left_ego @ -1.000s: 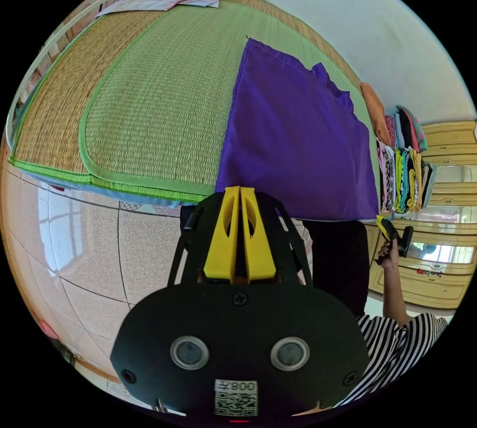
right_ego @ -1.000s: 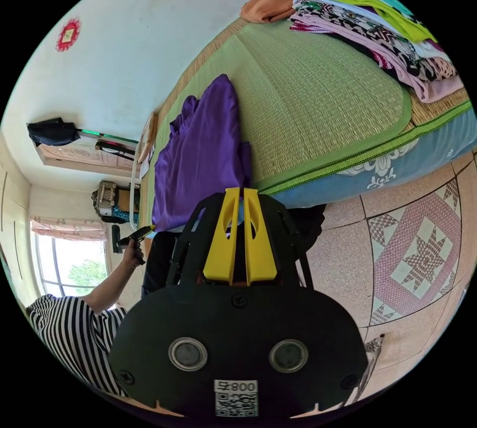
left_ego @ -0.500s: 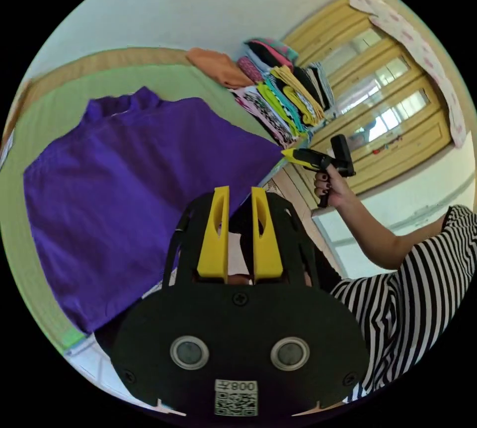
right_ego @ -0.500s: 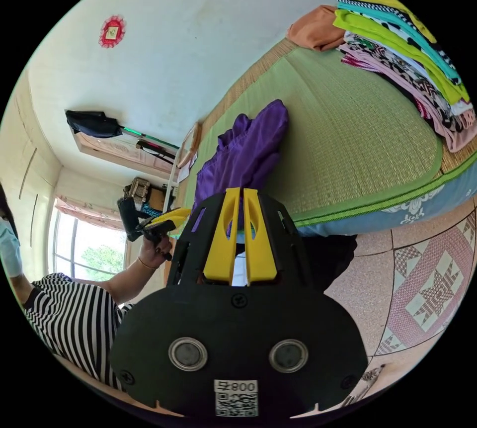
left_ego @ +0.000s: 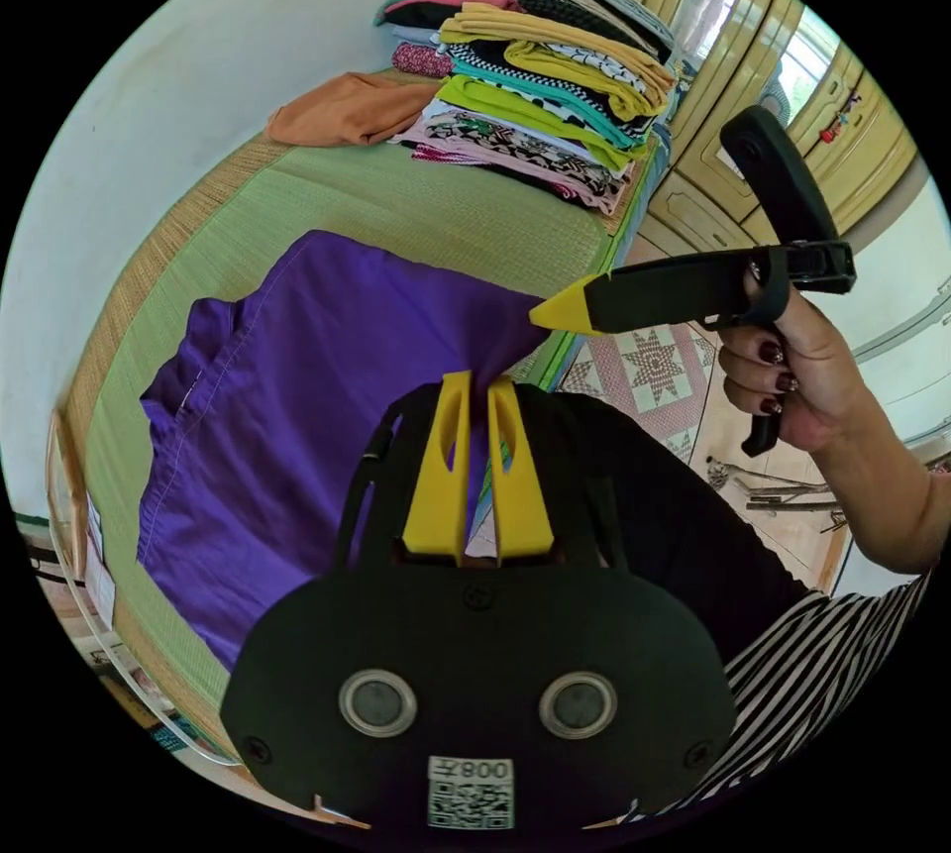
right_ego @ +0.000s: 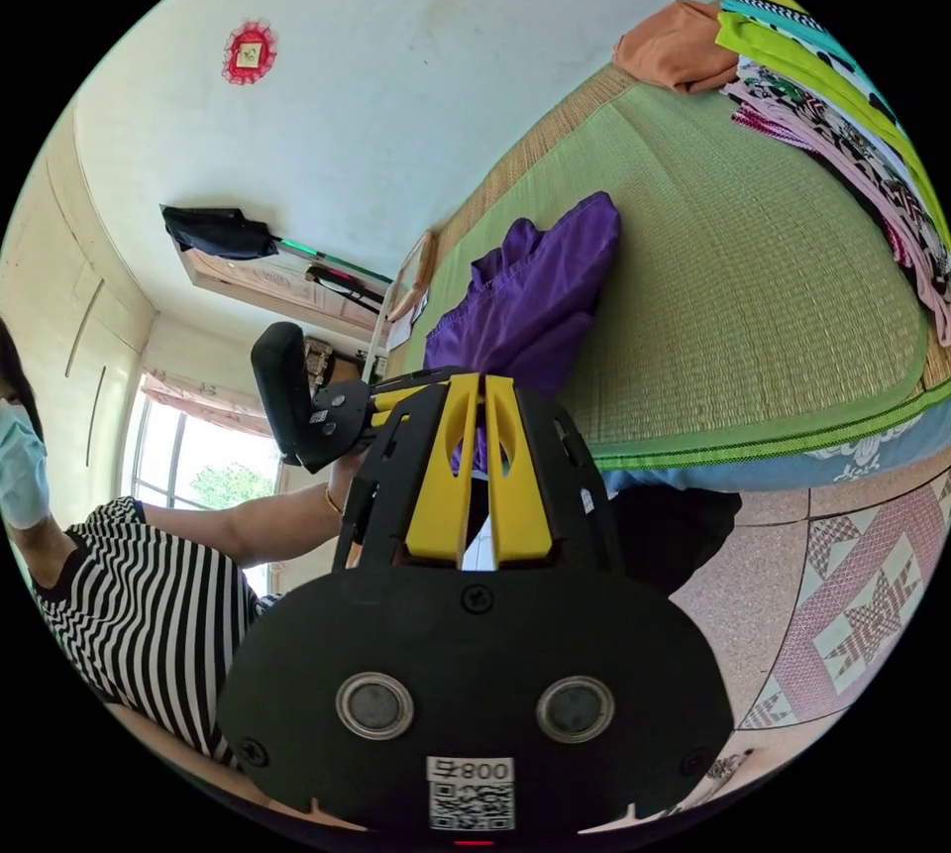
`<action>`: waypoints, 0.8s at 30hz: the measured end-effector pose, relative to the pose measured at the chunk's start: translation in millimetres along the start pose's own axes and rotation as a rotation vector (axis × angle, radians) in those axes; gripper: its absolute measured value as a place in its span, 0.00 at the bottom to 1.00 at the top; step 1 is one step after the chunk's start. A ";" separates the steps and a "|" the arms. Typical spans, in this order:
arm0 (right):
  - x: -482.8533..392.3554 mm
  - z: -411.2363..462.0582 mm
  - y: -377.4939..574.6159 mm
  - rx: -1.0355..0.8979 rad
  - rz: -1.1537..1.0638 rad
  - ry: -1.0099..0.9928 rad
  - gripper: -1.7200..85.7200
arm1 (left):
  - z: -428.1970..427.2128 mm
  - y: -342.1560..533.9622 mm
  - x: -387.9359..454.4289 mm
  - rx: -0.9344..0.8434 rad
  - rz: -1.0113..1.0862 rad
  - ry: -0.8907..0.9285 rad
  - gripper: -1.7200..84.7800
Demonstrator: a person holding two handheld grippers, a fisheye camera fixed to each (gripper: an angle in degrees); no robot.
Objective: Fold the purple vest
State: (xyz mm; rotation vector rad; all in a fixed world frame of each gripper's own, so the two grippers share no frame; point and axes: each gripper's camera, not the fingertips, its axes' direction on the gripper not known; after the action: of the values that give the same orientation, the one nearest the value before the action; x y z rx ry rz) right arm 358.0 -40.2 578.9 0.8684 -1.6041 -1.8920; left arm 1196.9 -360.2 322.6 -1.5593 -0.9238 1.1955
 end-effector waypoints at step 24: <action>172.3 148.1 -172.2 -0.048 0.238 -0.048 0.13 | -5.1 -88.0 -23.4 0.046 -0.121 0.184 0.03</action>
State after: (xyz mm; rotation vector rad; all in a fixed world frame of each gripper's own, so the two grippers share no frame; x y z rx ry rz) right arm 136.9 -38.5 399.0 0.5869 -1.6055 -1.7870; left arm 1194.0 -358.3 413.8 -1.5263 -0.8513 0.9651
